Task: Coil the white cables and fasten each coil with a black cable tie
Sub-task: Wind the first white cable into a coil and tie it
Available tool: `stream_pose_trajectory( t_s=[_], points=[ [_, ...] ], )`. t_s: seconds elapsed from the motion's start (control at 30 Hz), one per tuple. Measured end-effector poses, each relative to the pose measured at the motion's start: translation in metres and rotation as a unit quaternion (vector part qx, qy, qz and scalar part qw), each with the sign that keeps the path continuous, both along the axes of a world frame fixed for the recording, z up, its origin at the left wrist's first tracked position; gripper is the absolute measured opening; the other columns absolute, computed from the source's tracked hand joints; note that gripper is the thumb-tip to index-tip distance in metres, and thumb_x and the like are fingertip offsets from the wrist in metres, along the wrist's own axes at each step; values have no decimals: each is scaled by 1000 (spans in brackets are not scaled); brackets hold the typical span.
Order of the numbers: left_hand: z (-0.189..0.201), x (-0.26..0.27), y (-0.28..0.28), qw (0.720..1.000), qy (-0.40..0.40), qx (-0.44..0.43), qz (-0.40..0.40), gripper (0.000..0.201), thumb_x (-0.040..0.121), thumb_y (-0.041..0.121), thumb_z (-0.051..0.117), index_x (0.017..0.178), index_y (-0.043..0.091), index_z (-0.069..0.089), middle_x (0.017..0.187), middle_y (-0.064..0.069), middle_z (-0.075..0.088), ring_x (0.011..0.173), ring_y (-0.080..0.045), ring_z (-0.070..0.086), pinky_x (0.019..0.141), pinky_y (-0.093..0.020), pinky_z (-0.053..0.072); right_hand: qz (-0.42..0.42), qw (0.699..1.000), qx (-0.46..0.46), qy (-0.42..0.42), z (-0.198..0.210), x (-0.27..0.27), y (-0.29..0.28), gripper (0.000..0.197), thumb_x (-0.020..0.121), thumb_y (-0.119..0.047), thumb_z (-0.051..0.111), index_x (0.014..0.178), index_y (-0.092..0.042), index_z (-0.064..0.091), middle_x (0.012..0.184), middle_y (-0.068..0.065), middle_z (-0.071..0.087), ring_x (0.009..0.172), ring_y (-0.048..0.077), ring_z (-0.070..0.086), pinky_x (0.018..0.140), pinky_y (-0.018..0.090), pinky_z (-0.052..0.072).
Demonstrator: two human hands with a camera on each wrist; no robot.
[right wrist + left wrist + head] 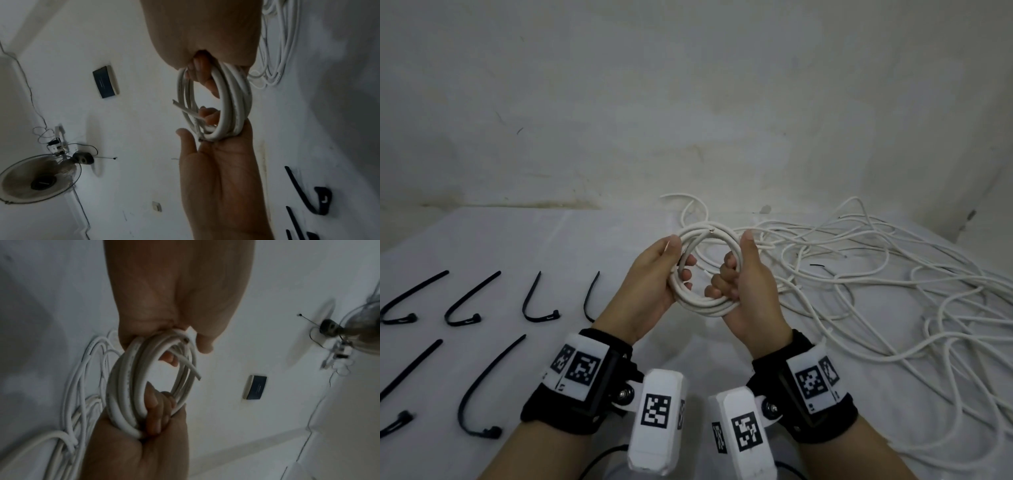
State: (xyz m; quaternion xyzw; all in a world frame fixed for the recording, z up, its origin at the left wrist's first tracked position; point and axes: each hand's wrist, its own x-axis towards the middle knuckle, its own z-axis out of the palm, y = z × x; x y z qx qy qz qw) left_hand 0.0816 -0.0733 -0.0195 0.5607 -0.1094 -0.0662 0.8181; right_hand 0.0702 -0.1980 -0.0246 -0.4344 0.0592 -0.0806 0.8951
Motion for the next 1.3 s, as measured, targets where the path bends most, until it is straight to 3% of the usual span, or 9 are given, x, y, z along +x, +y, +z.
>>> stream_pose_trajectory(
  t_s=[0.2, 0.3, 0.37, 0.47, 0.6, 0.83, 0.97, 1.13, 1.3],
  points=[
    [-3, 4, 4, 999, -25, 28, -3, 24, 103, 16, 32, 97, 8, 54, 75, -3, 45, 56, -9, 40, 53, -19, 42, -32, 980, -180, -82, -6, 3, -4, 45, 100, -41, 39, 84, -4, 58, 52, 2, 45, 36, 13, 41, 43, 25, 43],
    [-3, 2, 3, 997, -43, 54, -21, 26, 103, 15, 32, 97, 10, 56, 76, -2, 46, 57, -9, 40, 54, -20, 41, -100, 908, -367, -178, -3, 2, -14, 22, 97, -34, 50, 113, -19, 56, 77, 0, 58, 44, 16, 57, 44, 27, 48],
    [-4, 0, 2, 996, -53, 70, -29, 26, 103, 15, 32, 96, 11, 57, 76, -1, 47, 55, -7, 41, 57, -23, 39, -98, 868, -439, -213, -2, 3, -20, 28, 94, -27, 57, 122, -28, 55, 91, 2, 57, 53, 16, 63, 44, 29, 52],
    [-4, 0, 3, 993, -68, 97, -31, 25, 102, 15, 33, 98, 12, 58, 75, 0, 48, 54, -7, 42, 60, -27, 37, -119, 809, -522, -245, -6, 9, -25, 34, 91, -18, 62, 124, -25, 61, 96, 0, 52, 70, 11, 63, 47, 22, 53],
    [-5, 1, 3, 991, -69, 111, -33, 25, 102, 15, 33, 101, 11, 58, 76, 0, 49, 54, -7, 43, 60, -28, 38, -167, 728, -574, -335, -12, 14, -27, 39, 83, -14, 68, 122, -18, 64, 104, 2, 53, 90, 3, 55, 76, 11, 48],
    [-3, 1, 4, 993, -65, 95, -39, 24, 102, 14, 34, 100, 9, 57, 75, 1, 50, 52, -6, 43, 59, -27, 41, -206, 704, -564, -380, -6, 10, -23, 26, 83, -13, 67, 109, -8, 69, 98, 3, 55, 92, -8, 50, 76, 7, 40],
    [-4, 0, 2, 992, -67, 98, -39, 24, 102, 14, 34, 103, 7, 57, 75, 1, 52, 52, -7, 46, 56, -24, 45, -224, 695, -572, -375, -4, 8, -24, 7, 82, -4, 70, 89, -3, 70, 89, 7, 58, 83, -1, 51, 76, 6, 38],
    [-3, -2, 2, 991, -61, 102, -56, 29, 103, 17, 32, 105, 9, 60, 74, -1, 66, 69, -17, 68, 70, -30, 57, -260, 718, -541, -352, -4, 8, -23, 7, 82, -4, 70, 79, -1, 64, 80, 5, 57, 73, 5, 50, 69, 9, 37],
    [-2, -2, 5, 992, -43, 95, -68, 30, 103, 18, 32, 97, 6, 59, 60, 0, 56, 57, -14, 60, 67, -26, 57, -250, 743, -517, -344, -6, 8, -21, 10, 81, -6, 72, 77, -1, 63, 79, 6, 57, 73, 4, 50, 68, 10, 37]
  ],
)
